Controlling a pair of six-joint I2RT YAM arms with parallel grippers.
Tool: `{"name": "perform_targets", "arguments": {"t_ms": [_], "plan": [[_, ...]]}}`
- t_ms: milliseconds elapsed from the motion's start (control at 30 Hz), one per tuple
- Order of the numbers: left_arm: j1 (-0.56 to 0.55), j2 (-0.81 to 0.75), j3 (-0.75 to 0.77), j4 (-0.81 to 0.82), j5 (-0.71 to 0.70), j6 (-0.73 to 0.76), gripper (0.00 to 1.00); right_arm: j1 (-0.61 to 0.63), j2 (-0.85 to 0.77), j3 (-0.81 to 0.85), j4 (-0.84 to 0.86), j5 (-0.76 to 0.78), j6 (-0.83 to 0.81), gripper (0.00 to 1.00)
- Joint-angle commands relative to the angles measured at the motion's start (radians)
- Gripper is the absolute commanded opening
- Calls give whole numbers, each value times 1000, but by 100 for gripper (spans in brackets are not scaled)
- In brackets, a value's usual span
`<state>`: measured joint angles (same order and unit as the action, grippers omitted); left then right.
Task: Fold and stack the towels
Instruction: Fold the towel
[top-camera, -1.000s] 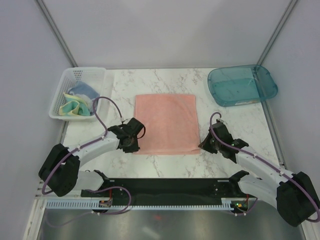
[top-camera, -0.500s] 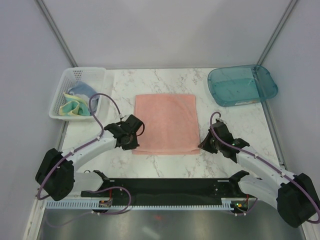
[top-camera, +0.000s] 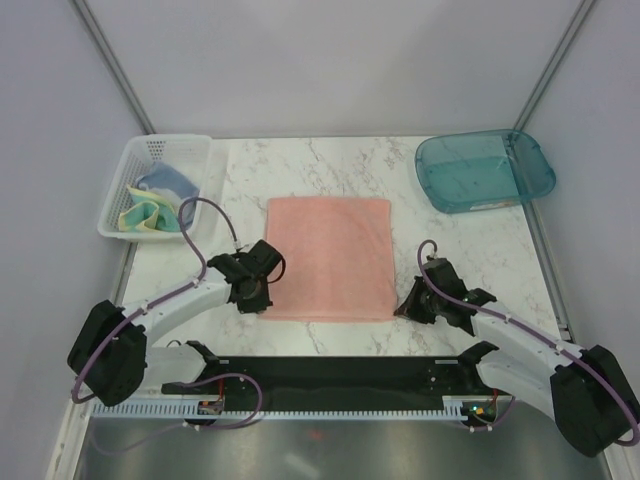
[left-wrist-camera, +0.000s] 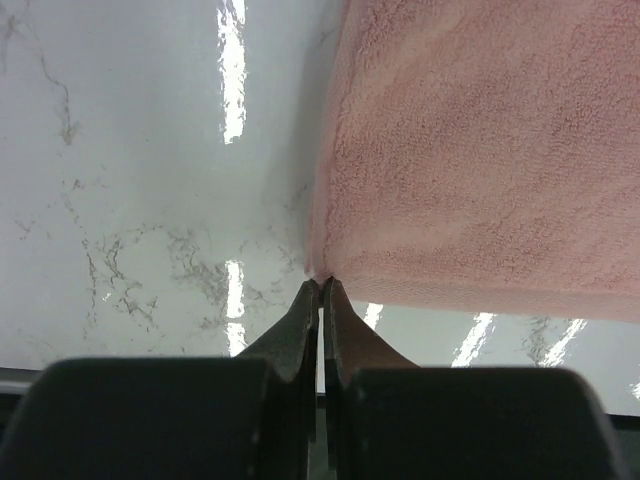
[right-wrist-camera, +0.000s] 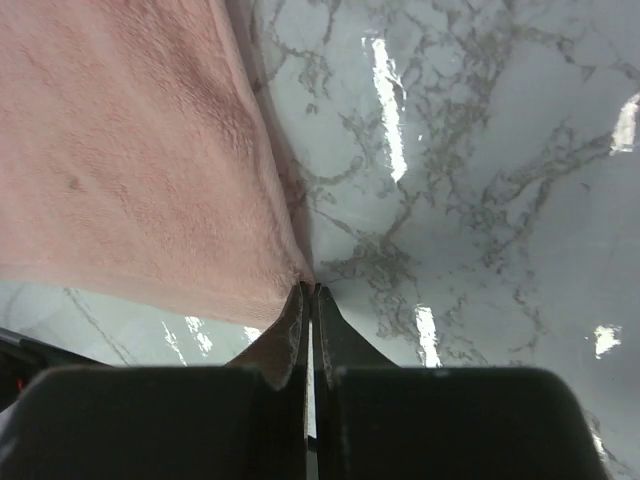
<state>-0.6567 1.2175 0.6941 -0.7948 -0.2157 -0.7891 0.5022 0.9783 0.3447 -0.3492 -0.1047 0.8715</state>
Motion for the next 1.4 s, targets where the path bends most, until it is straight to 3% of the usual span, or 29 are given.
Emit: {"name": "perform_targets", "arguments": {"t_ms": [0,400,500,533,567,667,733,800,933,1067,1133,1167,1367], "plan": [[-4,37,4,5,-1,-27,2,1,7,-44,35,9,15,0],[-89,256,21,-15,-50,-27,2,1,-6,-70,42,33,-11,0],[-90,223,56,-49,-53,-25,2,1,-47,-33,7,13,-26,1],[-90,206,73,-84,-72,-25,7,1,-73,-21,-25,13,-29,7],[-90,192,94,-107,-83,-25,23,1,-87,-6,-40,10,-29,13],[-89,146,244,-212,-122,1,45,1,-113,80,-108,4,-40,32],[-89,122,312,-273,-160,8,55,1,-110,120,-158,10,-54,40],[-83,102,396,-294,-180,28,58,1,-93,192,-207,43,-90,44],[-34,111,562,-241,-221,149,63,-1,43,367,-225,154,-161,50],[116,221,699,-69,-191,293,62,-1,264,642,-101,220,-287,39],[173,269,719,67,-114,350,62,-2,426,732,-31,282,-372,34],[266,356,772,163,-41,384,58,-31,598,936,-25,298,-443,31],[347,623,930,243,142,464,49,-103,884,1183,-24,249,-515,28]]}}
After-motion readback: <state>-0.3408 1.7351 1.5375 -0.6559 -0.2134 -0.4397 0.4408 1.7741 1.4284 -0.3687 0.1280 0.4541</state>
